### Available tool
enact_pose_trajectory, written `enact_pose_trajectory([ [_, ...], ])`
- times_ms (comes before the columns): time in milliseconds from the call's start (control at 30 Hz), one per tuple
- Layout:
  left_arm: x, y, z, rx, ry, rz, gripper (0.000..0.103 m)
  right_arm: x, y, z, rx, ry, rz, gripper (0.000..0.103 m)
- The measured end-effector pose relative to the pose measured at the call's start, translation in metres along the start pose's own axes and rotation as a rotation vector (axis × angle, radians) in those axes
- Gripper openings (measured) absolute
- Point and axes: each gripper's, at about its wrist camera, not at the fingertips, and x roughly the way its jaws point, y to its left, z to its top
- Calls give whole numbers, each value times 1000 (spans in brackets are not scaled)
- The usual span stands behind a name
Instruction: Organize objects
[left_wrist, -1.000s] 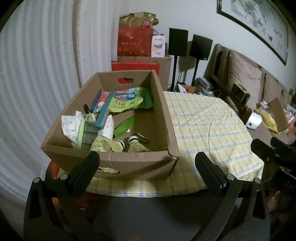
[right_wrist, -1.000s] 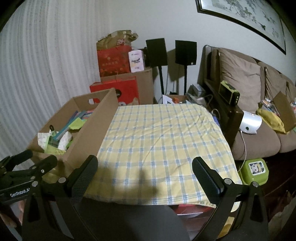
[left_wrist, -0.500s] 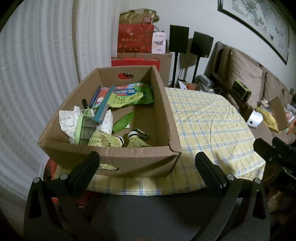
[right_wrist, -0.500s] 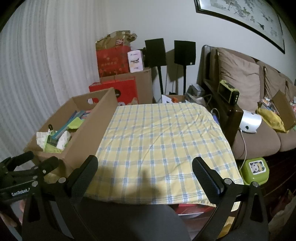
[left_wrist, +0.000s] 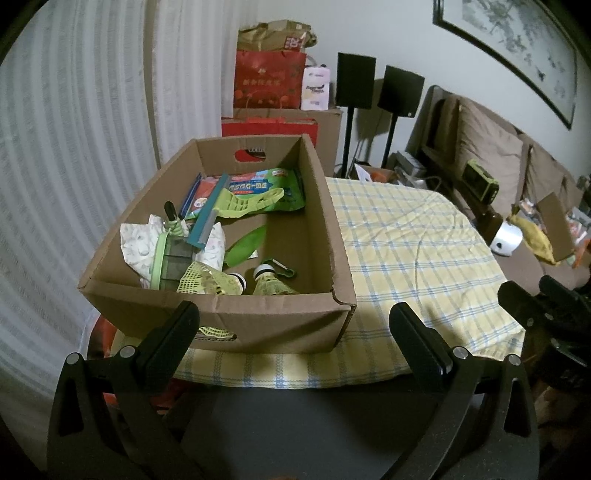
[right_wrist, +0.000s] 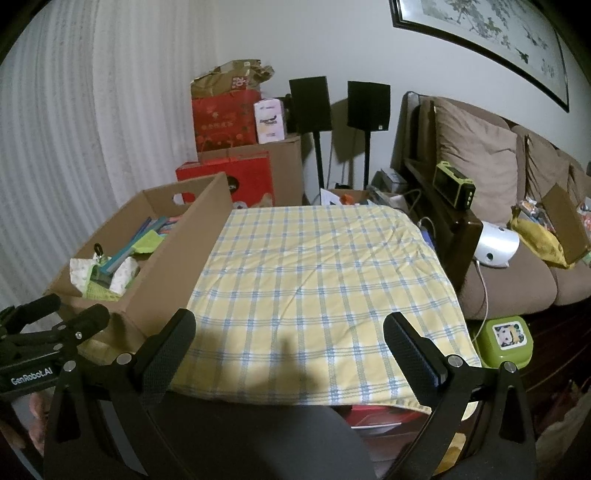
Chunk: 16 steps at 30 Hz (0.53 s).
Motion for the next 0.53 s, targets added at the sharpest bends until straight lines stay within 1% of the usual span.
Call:
enact_pose_trajectory([
  [533,-3,-2,2,6,4,2,103,0,-1,0,-2,-1,-2,102],
])
